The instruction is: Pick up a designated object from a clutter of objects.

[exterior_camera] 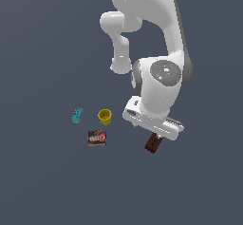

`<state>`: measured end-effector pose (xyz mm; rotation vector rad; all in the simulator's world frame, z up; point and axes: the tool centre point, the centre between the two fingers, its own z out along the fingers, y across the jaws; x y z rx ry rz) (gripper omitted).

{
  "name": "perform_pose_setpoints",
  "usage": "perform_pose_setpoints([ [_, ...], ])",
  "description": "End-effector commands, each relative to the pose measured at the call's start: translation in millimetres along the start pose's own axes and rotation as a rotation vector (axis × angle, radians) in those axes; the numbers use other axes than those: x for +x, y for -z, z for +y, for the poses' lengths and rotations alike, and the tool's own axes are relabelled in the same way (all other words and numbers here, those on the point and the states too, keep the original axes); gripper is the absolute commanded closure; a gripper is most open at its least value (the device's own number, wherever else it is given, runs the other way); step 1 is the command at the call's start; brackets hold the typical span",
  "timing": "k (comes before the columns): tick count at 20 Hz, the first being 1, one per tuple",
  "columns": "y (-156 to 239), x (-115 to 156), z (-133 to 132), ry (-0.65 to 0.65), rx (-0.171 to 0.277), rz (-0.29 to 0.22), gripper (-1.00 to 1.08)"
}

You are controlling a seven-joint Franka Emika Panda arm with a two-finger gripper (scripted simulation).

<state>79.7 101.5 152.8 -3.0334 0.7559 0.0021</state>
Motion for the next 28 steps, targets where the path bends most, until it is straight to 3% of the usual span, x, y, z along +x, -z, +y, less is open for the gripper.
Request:
perform_pose_setpoints([
  [1, -20, -5, -14, -0.042, -0.002, 0.001, -0.92],
  [12, -73, -20, -45, -0.141, -0.013, 0.005, -0.92],
  [21, -82, -22, -46, -0.145, -0.015, 0.005, -0.92],
  [28, -116, -22, -45, -0.148, -0.014, 0.006, -0.92],
])
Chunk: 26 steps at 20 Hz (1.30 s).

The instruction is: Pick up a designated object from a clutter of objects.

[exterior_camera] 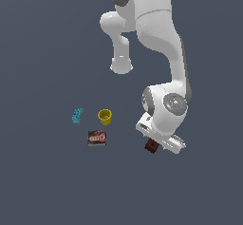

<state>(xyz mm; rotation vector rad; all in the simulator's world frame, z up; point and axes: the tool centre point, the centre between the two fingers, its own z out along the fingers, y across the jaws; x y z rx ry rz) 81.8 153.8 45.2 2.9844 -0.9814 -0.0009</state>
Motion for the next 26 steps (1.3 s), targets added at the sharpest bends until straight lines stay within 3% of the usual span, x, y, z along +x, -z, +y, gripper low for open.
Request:
perform_pose_setpoints([
  [1, -12, 0, 0, -0.001, 0.000, 0.000, -0.92],
  [6, -18, 1, -1, -0.001, 0.000, 0.000, -0.92],
  [7, -18, 1, -1, -0.001, 0.000, 0.000, 1.08],
  [26, -4, -4, 8, -0.001, 0.001, 0.000, 1.08],
])
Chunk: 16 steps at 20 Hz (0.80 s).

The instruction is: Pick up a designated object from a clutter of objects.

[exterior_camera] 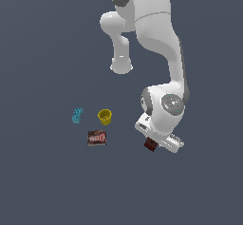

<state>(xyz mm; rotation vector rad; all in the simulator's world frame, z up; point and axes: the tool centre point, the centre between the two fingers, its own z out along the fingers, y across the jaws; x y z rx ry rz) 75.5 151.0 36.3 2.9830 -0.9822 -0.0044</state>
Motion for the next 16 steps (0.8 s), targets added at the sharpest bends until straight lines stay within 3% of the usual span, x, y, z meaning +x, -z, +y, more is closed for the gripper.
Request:
perform_pose_setpoints([
  [1, 9, -1, 4, 0.000, 0.002, 0.002, 1.08],
  [16, 99, -26, 60, -0.001, 0.004, 0.000, 1.08],
])
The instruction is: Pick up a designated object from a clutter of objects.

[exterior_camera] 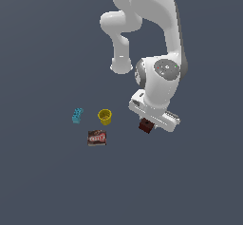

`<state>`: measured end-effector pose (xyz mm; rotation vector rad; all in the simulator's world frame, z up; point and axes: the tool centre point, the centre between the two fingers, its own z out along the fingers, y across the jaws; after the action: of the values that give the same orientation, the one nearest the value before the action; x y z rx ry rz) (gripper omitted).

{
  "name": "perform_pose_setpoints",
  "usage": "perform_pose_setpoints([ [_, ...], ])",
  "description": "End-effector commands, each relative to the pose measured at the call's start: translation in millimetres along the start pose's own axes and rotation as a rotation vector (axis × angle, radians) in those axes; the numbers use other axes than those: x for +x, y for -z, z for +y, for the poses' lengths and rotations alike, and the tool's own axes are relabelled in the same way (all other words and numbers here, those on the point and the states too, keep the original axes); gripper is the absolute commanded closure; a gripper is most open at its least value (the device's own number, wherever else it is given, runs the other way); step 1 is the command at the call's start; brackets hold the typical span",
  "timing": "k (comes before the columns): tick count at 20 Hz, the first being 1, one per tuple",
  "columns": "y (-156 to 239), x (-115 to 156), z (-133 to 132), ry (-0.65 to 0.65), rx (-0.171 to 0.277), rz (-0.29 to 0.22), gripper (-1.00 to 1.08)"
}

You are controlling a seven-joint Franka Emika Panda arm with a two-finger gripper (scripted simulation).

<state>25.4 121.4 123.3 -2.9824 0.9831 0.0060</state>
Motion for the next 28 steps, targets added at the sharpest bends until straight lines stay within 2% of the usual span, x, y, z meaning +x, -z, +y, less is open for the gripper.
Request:
perform_pose_setpoints([
  [1, 19, -5, 11, 0.000, 0.002, 0.001, 1.08],
  [28, 216, -51, 127, -0.001, -0.001, 0.005, 1.08],
])
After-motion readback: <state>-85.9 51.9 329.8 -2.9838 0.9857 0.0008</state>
